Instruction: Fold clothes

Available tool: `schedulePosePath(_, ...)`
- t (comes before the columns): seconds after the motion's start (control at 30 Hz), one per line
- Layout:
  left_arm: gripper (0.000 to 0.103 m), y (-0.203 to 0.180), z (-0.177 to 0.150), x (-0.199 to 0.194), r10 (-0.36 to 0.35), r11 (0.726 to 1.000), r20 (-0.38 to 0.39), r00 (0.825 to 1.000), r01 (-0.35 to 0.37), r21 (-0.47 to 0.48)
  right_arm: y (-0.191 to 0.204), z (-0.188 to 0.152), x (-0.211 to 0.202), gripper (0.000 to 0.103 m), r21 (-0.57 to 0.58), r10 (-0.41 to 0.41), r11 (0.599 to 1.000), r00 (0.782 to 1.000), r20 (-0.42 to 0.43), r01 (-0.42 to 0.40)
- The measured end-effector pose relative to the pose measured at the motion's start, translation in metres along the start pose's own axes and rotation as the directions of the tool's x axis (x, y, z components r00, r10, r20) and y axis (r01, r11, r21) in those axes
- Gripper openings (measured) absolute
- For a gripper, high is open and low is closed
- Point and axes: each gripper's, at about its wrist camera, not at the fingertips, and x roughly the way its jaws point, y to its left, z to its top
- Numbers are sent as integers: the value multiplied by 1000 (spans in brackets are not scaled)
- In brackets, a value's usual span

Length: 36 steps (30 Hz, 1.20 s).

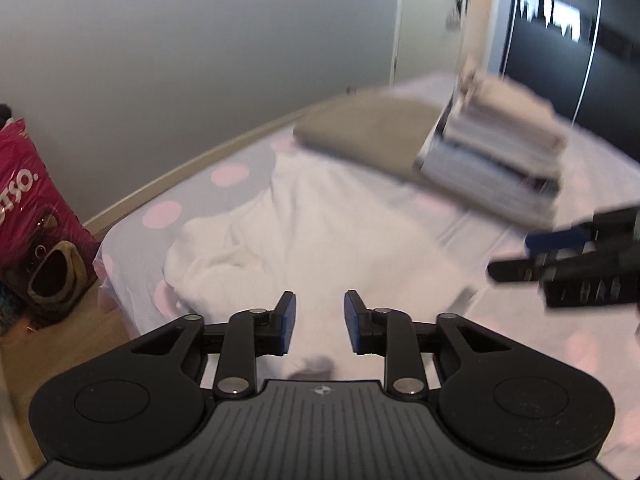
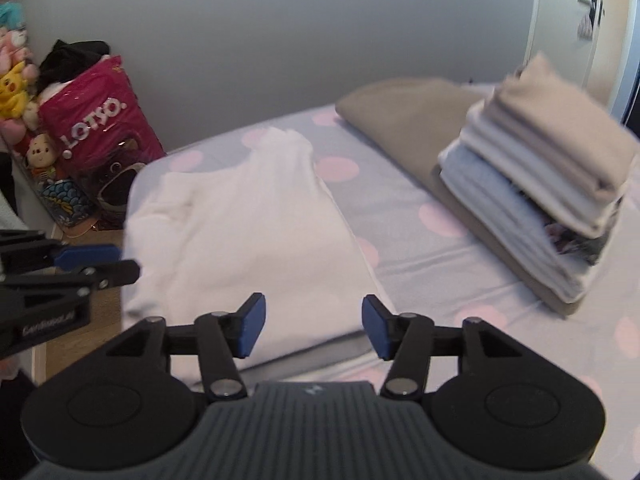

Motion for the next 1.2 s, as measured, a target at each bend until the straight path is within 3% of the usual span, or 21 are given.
schedulePosePath(0.07,45,-5,1,-19,2,1000,31,1000,-2,-12,9,-6,-24,57,-20,-20,1000,1000,23,20)
schedulePosePath(0.37,67,-28,-15,-74,41,999,71,997,-41,-2,35,-47,-104,66,47,-105,994,987,120,100)
schedulePosePath(0.73,74,-40,-67,-86,57,998,40,998,-57,10,68,-116,-139,72,188,-234,962,955,181,200)
schedulePosePath(1.2,75,-58,-100,-97,90,995,28,996,-91,37,73,-159,-145,77,205,-210,963,963,168,174)
